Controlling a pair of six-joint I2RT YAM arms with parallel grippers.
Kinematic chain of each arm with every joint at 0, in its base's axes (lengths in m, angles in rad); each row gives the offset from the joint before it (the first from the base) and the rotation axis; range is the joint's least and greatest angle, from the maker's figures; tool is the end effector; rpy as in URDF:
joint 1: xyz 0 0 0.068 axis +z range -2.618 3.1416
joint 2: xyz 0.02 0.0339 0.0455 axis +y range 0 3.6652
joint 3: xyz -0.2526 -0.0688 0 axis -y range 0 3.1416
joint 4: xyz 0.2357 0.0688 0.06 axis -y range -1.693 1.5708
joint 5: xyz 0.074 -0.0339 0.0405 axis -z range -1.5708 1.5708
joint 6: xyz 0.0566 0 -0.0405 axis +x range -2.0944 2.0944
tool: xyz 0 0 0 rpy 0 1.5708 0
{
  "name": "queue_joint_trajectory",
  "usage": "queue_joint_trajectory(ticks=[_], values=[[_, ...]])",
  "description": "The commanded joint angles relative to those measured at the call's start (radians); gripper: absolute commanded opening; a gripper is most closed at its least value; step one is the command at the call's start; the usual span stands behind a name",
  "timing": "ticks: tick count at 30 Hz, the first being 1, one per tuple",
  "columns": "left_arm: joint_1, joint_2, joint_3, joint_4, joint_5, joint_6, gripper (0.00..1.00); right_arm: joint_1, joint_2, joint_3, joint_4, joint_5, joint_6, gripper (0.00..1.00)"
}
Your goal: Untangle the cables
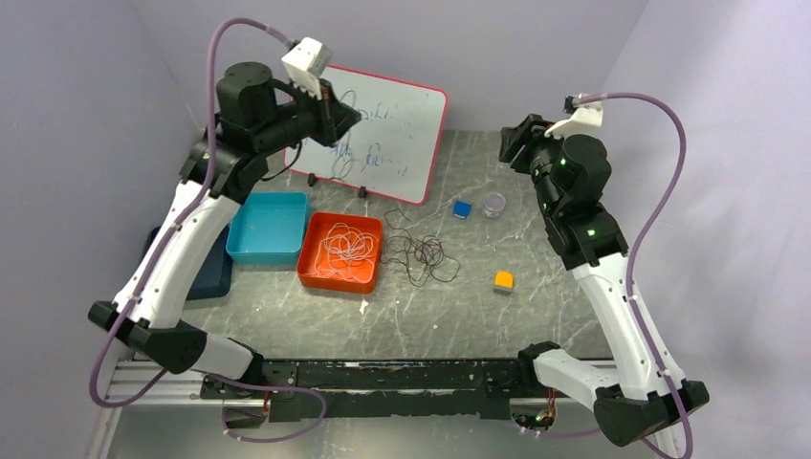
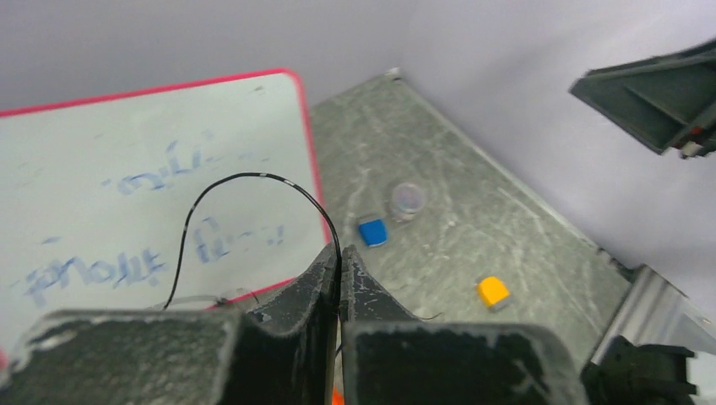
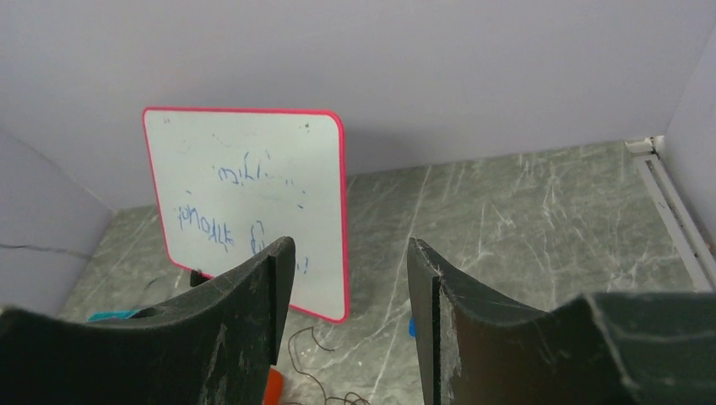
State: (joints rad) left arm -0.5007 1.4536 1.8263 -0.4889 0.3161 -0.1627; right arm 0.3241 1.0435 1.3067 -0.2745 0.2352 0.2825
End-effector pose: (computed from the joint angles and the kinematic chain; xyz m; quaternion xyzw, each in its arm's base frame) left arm 0.2679 -0.1667 0.4913 0.2272 0.7096 -0.3250 0.5825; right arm 0.2259 0.0620 0.4496 0.0678 0.7077 0.1289 0.6913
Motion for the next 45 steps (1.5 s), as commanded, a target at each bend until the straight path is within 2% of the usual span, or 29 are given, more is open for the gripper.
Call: queue_joint_trajectory(ticks=[1, 14, 21, 34, 45], values=[[0.072, -0.068, -0.067, -0.071, -0.095, 0.024, 0.07, 0.003, 0.015, -0.026, 0.043, -0.027, -0.021, 0.55], [0.322, -0.215, -0.398, -0.014, -0.143, -0.028, 0.07, 0.003, 0.063, -0.052, 0.069, -0.088, -0.009, 0.55], [0.407, -0.244, -0.489, 0.002, -0.172, -0.042, 0.07, 0.004, 0.078, -0.058, 0.072, -0.104, -0.008, 0.55], [0.47, -0.246, -0.612, 0.036, -0.171, -0.057, 0.07, 0.004, 0.095, -0.064, 0.074, -0.123, 0.0, 0.55], [0.516, -0.238, -0.648, 0.045, -0.158, -0.069, 0.07, 0.004, 0.101, -0.068, 0.075, -0.137, -0.002, 0.55]])
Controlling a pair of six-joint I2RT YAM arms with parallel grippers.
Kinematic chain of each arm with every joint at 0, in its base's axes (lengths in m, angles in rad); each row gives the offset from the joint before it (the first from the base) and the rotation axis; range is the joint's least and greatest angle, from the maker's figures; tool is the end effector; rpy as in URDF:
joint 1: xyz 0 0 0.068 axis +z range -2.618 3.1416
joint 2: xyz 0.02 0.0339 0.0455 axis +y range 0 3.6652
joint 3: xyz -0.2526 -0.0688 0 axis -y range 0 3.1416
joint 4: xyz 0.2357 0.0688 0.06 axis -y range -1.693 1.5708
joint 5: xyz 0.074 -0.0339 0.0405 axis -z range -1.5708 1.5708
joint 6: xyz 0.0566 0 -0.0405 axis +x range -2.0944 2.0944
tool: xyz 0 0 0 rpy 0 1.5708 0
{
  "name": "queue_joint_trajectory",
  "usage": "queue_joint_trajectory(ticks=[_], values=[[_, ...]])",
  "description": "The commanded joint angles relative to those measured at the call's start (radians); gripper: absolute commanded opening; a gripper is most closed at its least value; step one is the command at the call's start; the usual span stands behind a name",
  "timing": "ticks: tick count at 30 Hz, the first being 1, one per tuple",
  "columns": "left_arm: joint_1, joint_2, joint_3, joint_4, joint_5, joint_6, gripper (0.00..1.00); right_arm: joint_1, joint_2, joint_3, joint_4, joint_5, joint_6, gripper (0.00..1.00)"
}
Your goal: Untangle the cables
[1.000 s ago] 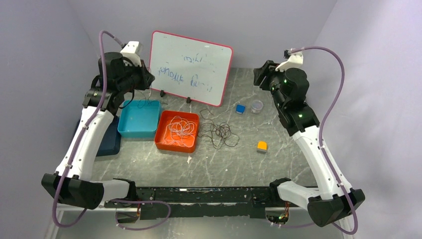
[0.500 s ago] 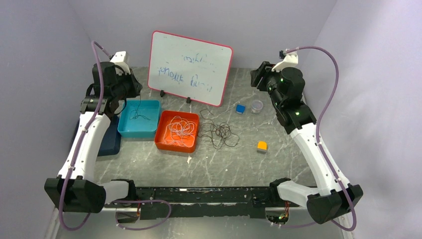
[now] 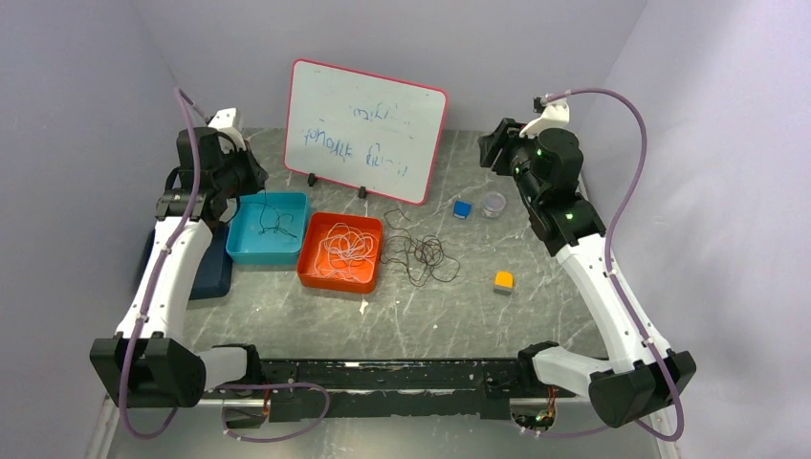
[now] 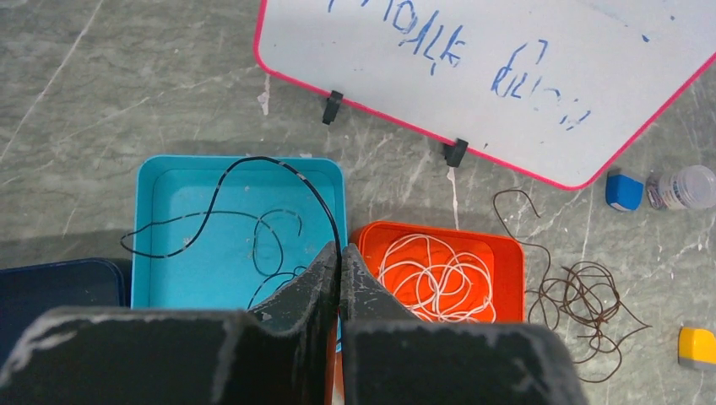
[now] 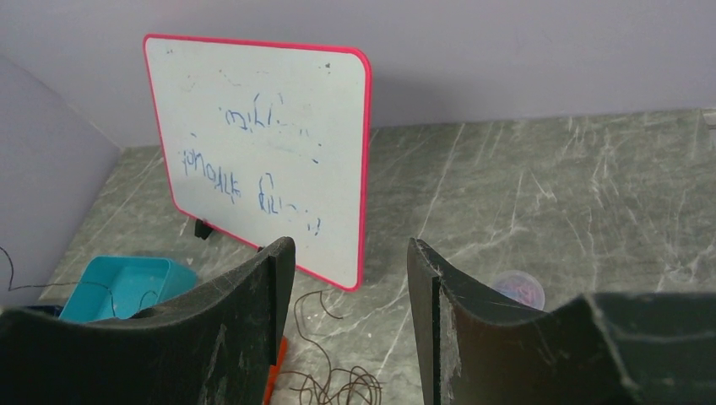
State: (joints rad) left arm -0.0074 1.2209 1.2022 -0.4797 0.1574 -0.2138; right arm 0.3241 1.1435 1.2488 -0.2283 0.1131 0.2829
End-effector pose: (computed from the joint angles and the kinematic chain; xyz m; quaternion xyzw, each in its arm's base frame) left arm 0.2842 -0.0110 0.3443 -0.0483 0.8566 -0.1234 0.4987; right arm 0.2605 0.0808 0.4119 0.0220 0.7486 0.1572 0.6437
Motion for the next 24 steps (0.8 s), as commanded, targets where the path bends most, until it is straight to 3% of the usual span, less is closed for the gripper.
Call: queue_joint_trajectory(ticks=[1, 10, 24], values=[[0.026, -0.003, -0.033, 0.042, 0.01, -0.022, 0.07, 0.005, 0.002, -0.012, 0.029, -0.016, -0.002, 0.55], [0.035, 0.052, -0.094, 0.081, 0.05, -0.027, 0.07, 0.003, 0.006, -0.022, 0.033, -0.019, -0.001, 0.55], [0.021, 0.235, -0.165, 0.149, 0.287, 0.006, 0.07, 0.003, 0.023, -0.033, 0.044, -0.045, 0.01, 0.55]])
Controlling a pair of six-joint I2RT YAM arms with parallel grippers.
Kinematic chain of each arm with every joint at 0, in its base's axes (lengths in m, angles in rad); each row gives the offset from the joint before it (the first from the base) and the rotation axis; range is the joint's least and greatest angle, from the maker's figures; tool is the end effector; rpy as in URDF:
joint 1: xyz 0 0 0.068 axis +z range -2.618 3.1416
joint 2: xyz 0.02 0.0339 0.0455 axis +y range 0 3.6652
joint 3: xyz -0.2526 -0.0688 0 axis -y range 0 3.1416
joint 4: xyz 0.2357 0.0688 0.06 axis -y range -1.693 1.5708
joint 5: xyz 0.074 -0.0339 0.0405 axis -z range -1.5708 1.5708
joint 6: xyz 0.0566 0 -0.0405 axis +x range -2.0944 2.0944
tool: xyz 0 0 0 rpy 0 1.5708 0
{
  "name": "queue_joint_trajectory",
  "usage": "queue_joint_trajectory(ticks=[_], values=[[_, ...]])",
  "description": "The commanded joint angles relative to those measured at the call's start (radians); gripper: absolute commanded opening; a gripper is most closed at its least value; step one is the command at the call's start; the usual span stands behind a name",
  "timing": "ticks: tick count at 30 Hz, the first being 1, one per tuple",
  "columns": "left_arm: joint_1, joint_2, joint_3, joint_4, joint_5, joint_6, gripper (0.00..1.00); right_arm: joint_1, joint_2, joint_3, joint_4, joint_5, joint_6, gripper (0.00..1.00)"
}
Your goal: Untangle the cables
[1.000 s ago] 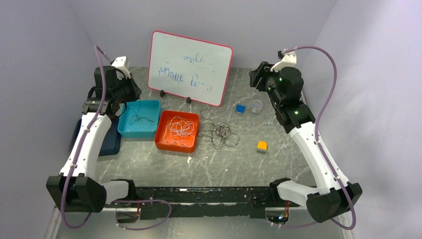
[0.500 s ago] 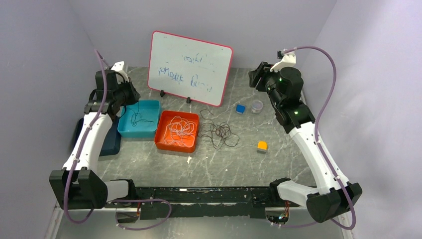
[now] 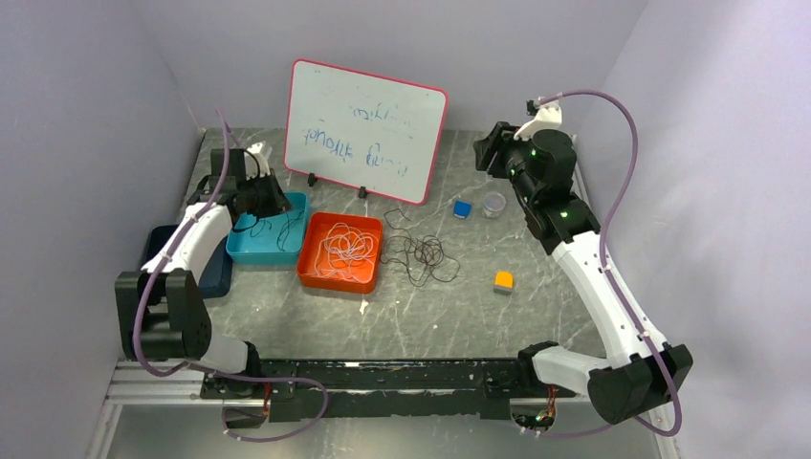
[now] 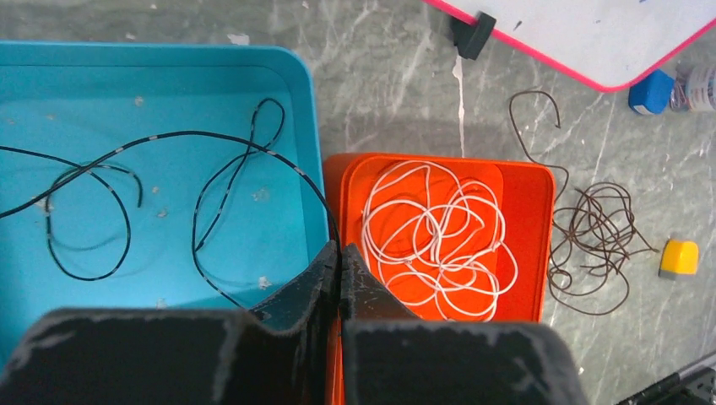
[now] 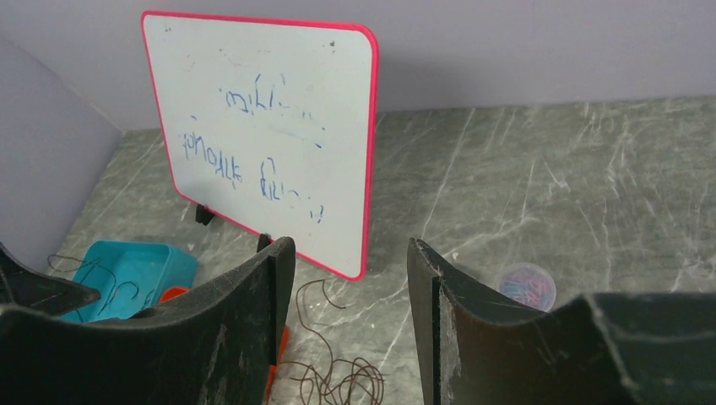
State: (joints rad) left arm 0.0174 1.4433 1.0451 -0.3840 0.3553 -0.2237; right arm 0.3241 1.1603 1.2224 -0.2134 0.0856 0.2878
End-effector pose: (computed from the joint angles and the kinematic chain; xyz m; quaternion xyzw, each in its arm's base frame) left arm 0.3188 -0.0141 0.2384 -0.0419 0.9103 -0.2012 0.3593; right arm 0.2666 0.0845 0.4000 0.0141 0.7582 0.1651 0.6306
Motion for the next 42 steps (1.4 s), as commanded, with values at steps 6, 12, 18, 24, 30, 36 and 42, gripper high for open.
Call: queue_joint_trajectory(ticks=[6, 12, 18, 24, 30, 36, 42], values=[[-0.004, 0.049, -0.027, 0.032, 0.046, 0.029, 0.07, 0.003, 0.01, -0.017, 0.029, -0.02, 0.005, 0.55], [-0.004, 0.05, -0.009, -0.011, -0.156, 0.019, 0.07, 0.004, 0.014, -0.019, 0.025, -0.023, 0.004, 0.55], [-0.016, 0.135, 0.045, -0.033, -0.101, 0.049, 0.07, 0.004, 0.014, -0.025, 0.022, -0.033, 0.005, 0.55], [-0.079, 0.2, 0.068, -0.06, -0.136, 0.061, 0.11, 0.004, 0.01, -0.033, 0.019, -0.032, 0.007, 0.55], [-0.08, 0.139, 0.08, -0.075, -0.234, 0.042, 0.32, 0.003, 0.015, -0.031, 0.014, -0.032, 0.0, 0.55], [-0.076, 0.08, 0.114, -0.1, -0.307, 0.037, 0.5, 0.004, 0.018, -0.033, 0.016, -0.04, 0.003, 0.55], [-0.064, 0.06, 0.117, -0.104, -0.344, 0.037, 0.67, 0.004, 0.015, -0.04, 0.012, -0.04, 0.002, 0.55]])
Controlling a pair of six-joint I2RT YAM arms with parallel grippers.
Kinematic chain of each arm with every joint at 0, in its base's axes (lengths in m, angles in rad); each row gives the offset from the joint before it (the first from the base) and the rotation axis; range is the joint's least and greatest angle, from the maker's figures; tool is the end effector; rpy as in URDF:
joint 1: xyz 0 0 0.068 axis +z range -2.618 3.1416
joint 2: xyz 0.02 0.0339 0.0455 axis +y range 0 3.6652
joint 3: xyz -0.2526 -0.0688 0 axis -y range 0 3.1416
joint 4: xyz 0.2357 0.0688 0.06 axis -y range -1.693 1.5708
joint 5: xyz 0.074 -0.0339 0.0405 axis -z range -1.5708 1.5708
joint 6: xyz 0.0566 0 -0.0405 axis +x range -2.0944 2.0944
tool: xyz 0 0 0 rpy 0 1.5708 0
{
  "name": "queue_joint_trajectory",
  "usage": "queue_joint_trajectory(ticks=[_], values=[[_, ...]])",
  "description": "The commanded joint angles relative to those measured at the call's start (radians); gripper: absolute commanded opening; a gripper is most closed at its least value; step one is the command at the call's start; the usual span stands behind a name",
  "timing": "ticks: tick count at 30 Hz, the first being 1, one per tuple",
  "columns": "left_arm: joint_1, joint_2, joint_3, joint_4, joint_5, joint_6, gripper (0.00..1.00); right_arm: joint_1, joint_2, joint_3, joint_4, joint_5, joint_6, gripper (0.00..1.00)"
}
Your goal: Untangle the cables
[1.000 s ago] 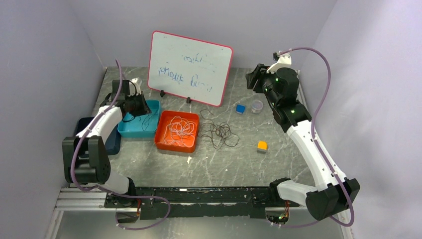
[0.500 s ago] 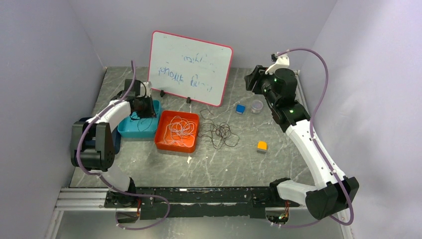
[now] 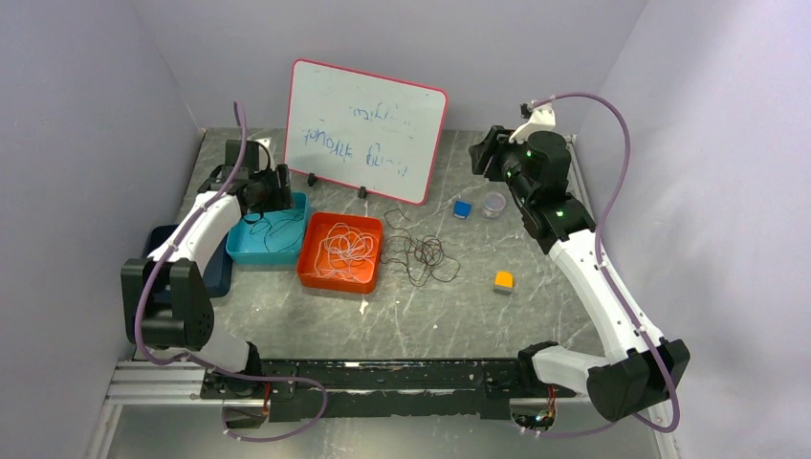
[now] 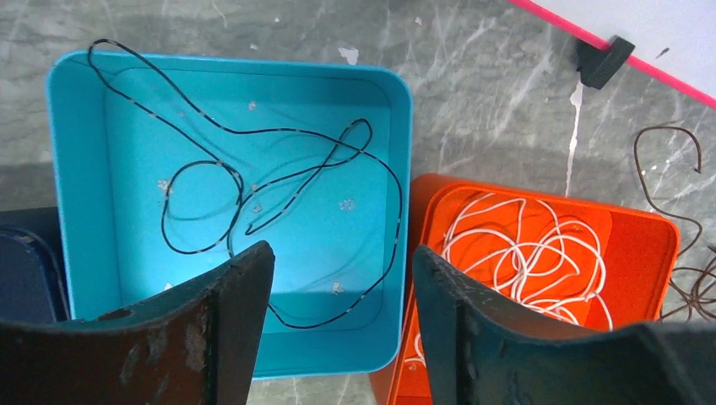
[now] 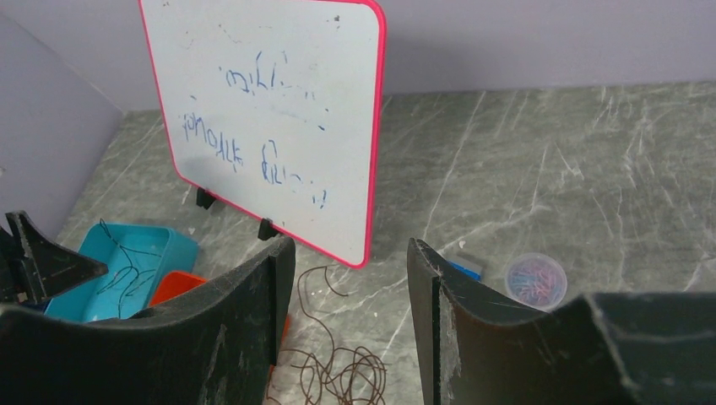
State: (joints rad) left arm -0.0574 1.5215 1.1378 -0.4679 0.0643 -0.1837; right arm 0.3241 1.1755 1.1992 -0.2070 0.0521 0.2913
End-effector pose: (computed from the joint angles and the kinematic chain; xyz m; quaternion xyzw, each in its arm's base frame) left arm 0.3338 -0.0228 0.2350 -0.0478 0.9344 -0.0722 0.3455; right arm 0.2714 0.0881 0.3884 0.0040 0.7688 0.1745 0.6152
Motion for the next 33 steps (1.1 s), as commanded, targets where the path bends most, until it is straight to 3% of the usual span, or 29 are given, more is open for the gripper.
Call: queue_joint_trajectory(ticks=[1, 7, 15, 28, 33], values=[[0.012, -0.019, 0.024, -0.022, -0.054, -0.002, 0.67, 0.004, 0.0, -0.016, 0.004, -0.007, -0.002, 0.55], [0.035, -0.008, 0.026, 0.005, -0.079, -0.017, 0.66, 0.004, 0.0, -0.015, -0.002, -0.009, -0.004, 0.55], [0.064, 0.131, 0.113, 0.033, -0.093, -0.048, 0.59, 0.004, -0.003, -0.028, -0.004, -0.023, -0.006, 0.55], [0.071, 0.23, 0.092, 0.131, -0.233, -0.112, 0.51, 0.004, -0.01, -0.033, -0.017, -0.029, -0.022, 0.55], [0.076, 0.269, 0.089, 0.19, -0.221, -0.12, 0.51, 0.004, -0.012, -0.031, -0.023, -0.027, -0.029, 0.55]])
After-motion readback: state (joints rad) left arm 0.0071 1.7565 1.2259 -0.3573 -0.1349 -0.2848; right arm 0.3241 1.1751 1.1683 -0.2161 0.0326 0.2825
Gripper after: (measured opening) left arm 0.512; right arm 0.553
